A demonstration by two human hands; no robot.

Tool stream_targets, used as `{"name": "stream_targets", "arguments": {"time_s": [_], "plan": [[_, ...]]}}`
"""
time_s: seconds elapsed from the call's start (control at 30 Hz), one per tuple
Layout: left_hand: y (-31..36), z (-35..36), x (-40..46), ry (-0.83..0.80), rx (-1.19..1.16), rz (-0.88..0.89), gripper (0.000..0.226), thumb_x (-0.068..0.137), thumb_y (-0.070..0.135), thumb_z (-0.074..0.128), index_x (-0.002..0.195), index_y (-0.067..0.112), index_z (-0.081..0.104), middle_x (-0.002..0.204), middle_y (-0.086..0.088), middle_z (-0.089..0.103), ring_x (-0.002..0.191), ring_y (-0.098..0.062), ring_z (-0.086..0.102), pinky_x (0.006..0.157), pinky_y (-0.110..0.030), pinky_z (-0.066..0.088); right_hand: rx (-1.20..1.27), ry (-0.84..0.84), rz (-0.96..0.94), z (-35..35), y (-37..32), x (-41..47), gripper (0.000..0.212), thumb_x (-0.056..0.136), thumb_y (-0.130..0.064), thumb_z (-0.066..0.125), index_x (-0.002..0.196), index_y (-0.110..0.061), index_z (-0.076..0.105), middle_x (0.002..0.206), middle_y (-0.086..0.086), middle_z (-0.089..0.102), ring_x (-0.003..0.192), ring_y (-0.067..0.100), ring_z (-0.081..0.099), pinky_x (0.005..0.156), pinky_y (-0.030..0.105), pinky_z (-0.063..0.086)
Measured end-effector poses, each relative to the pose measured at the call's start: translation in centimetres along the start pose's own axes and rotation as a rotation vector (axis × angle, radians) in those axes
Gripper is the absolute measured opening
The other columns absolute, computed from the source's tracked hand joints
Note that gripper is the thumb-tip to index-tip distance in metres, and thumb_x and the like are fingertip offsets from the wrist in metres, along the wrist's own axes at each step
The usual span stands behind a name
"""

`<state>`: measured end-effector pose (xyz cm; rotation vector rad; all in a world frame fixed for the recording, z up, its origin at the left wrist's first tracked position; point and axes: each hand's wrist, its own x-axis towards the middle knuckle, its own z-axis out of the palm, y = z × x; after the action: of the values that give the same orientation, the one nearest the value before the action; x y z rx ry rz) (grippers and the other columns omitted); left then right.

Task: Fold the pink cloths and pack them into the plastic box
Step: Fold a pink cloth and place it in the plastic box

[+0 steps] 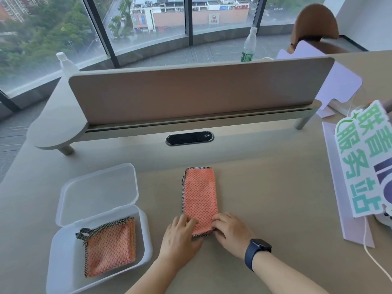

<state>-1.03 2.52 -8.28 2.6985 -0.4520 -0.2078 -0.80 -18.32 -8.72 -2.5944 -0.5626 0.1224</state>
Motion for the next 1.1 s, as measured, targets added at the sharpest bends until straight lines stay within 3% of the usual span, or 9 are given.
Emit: {"name": "stream_targets", "arguments": {"time_s": [0.13, 0.27, 0.4, 0.53, 0.63, 0.7, 0.87, 1.0, 1.1], "plan": [[0.9, 0.1, -0.3, -0.029, 0.08, -0.011, 0.047, 0.056, 0.035, 0.065, 0.102, 0.03, 0.053, 0.101, 0.01, 0.057, 0.085, -0.018, 0.057, 0.065, -0.029, 0.05, 0.197, 0.074, 0.182, -1.0, -1.5, 0.3, 0.019, 0.081, -0.032, 0.051, 0.087, -0.021, 0.064, 0.089, -0.01, 0.063, 0.075, 0.01, 0.058, 0.063, 0.033, 0.051], [0.5, -0.2, -0.1, 0.026, 0.001, -0.095, 0.028, 0.058, 0.014, 0.067, 0.081, 0.026, 0.056, 0.092, 0.01, 0.059, 0.082, -0.021, 0.058, 0.06, -0.029, 0.047, 0.332, 0.13, 0.23, -2.6, -2.1, 0.4, 0.008, 0.08, -0.028, 0.055, 0.078, -0.024, 0.061, 0.069, -0.015, 0.055, 0.063, 0.008, 0.053, 0.059, 0.027, 0.047], [0.1, -0.8, 0.0, 0.081, -0.092, -0.065, 0.014, 0.065, 0.014, 0.064, 0.074, 0.022, 0.057, 0.088, 0.012, 0.06, 0.08, -0.019, 0.054, 0.06, -0.027, 0.044, 0.355, 0.05, 0.203, -3.4, -2.1, 0.0, 0.016, 0.077, -0.023, 0.064, 0.093, -0.024, 0.061, 0.08, -0.018, 0.057, 0.068, -0.001, 0.054, 0.063, 0.011, 0.042], [0.1, -1.1, -0.6, 0.054, -0.198, -0.017, 0.013, 0.07, 0.022, 0.059, 0.08, 0.025, 0.066, 0.088, 0.018, 0.062, 0.082, -0.014, 0.053, 0.069, -0.027, 0.048, 0.219, -0.05, 0.167, -2.9, -1.5, -1.3, 0.03, 0.072, -0.014, 0.056, 0.1, -0.023, 0.061, 0.096, -0.009, 0.06, 0.083, 0.01, 0.054, 0.068, 0.021, 0.038], [0.4, -1.7, -1.3, -0.005, -0.336, -0.022, 0.012, 0.073, 0.028, 0.058, 0.08, 0.026, 0.067, 0.081, 0.023, 0.061, 0.082, -0.006, 0.053, 0.072, -0.024, 0.047, 0.198, -0.091, 0.209, -3.1, -1.1, -2.0, 0.029, 0.075, -0.025, 0.049, 0.099, -0.027, 0.065, 0.095, -0.01, 0.066, 0.086, 0.012, 0.058, 0.068, 0.025, 0.043], [0.6, -2.2, -1.1, -0.047, -0.399, -0.063, 0.014, 0.074, 0.033, 0.058, 0.076, 0.022, 0.065, 0.071, 0.013, 0.064, 0.071, -0.006, 0.055, 0.068, -0.026, 0.048, 0.2, -0.122, 0.246, -3.5, -0.9, -2.0, 0.031, 0.076, -0.034, 0.045, 0.099, -0.028, 0.065, 0.09, -0.01, 0.069, 0.08, 0.01, 0.06, 0.068, 0.027, 0.048], [0.7, -3.2, 1.3, -0.073, -0.533, -0.233, 0.019, 0.072, 0.031, 0.057, 0.071, 0.012, 0.06, 0.059, -0.006, 0.056, 0.052, -0.005, 0.04, 0.054, -0.028, 0.039, 0.271, -0.096, 0.356, -5.1, -0.5, 0.7, 0.019, 0.083, -0.028, 0.056, 0.097, -0.03, 0.069, 0.063, -0.024, 0.06, 0.058, 0.002, 0.052, 0.059, 0.019, 0.039], [0.7, -3.3, 4.0, -0.047, -0.595, -0.377, 0.018, 0.079, 0.029, 0.063, 0.07, 0.014, 0.065, 0.055, 0.003, 0.054, 0.051, -0.005, 0.041, 0.051, -0.024, 0.035, 0.28, -0.109, 0.416, -5.7, 0.3, 3.4, 0.019, 0.087, -0.025, 0.058, 0.1, -0.027, 0.071, 0.081, -0.007, 0.071, 0.073, 0.013, 0.062, 0.065, 0.026, 0.042], [0.6, -3.2, 5.6, -0.033, -0.595, -0.452, 0.023, 0.083, 0.03, 0.062, 0.065, 0.016, 0.06, 0.053, 0.005, 0.05, 0.05, -0.008, 0.04, 0.05, -0.027, 0.032, 0.285, -0.12, 0.452, -5.7, 1.1, 4.9, 0.022, 0.088, -0.024, 0.057, 0.105, -0.029, 0.07, 0.091, -0.007, 0.073, 0.08, 0.014, 0.064, 0.07, 0.026, 0.046]]}}
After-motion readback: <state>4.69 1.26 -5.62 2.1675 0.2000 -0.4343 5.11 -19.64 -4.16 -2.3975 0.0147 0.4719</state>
